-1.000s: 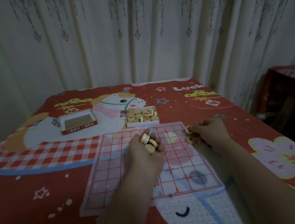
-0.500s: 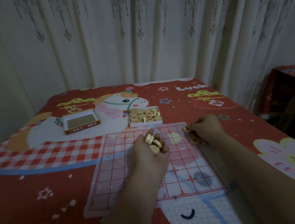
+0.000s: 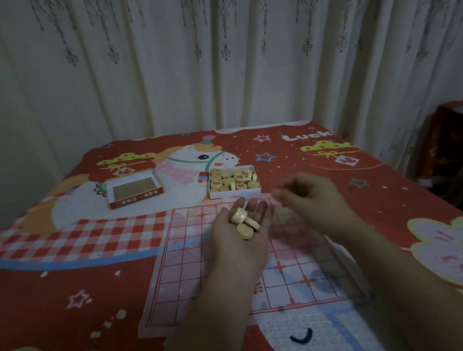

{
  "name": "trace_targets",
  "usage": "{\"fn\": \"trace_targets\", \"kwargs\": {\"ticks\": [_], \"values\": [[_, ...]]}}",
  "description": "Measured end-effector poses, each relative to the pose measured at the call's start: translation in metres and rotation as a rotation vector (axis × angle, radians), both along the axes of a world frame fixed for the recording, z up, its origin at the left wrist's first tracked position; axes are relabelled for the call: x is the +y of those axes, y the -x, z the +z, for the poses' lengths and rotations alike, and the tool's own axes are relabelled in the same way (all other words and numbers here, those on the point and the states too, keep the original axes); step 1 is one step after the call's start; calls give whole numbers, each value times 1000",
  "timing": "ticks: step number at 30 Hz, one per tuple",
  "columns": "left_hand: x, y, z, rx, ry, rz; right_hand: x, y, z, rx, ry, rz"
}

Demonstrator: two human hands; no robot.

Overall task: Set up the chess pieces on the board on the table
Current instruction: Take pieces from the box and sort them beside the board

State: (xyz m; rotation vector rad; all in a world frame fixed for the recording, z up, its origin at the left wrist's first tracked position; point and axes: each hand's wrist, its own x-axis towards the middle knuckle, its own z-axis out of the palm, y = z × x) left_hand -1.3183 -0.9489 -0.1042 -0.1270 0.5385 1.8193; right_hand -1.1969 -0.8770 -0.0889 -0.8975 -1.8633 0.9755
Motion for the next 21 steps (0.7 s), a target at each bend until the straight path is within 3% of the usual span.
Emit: {"fn": "trace_targets", "kwargs": {"ticks": [2, 5, 8, 16, 21], "values": [[0, 1, -1, -3, -10, -16, -10, 10, -5, -162, -25, 157], [3, 3, -4, 6, -4, -14, -12, 17, -15, -348, -96, 186], [5, 4, -6, 12, -10, 12, -9, 14, -16, -304, -116, 166], [5, 3, -5, 28, -40, 5, -10, 11, -11, -82, 112, 159], [4, 7, -5, 30, -38, 28, -8, 11, -13, -133, 11, 205]]}}
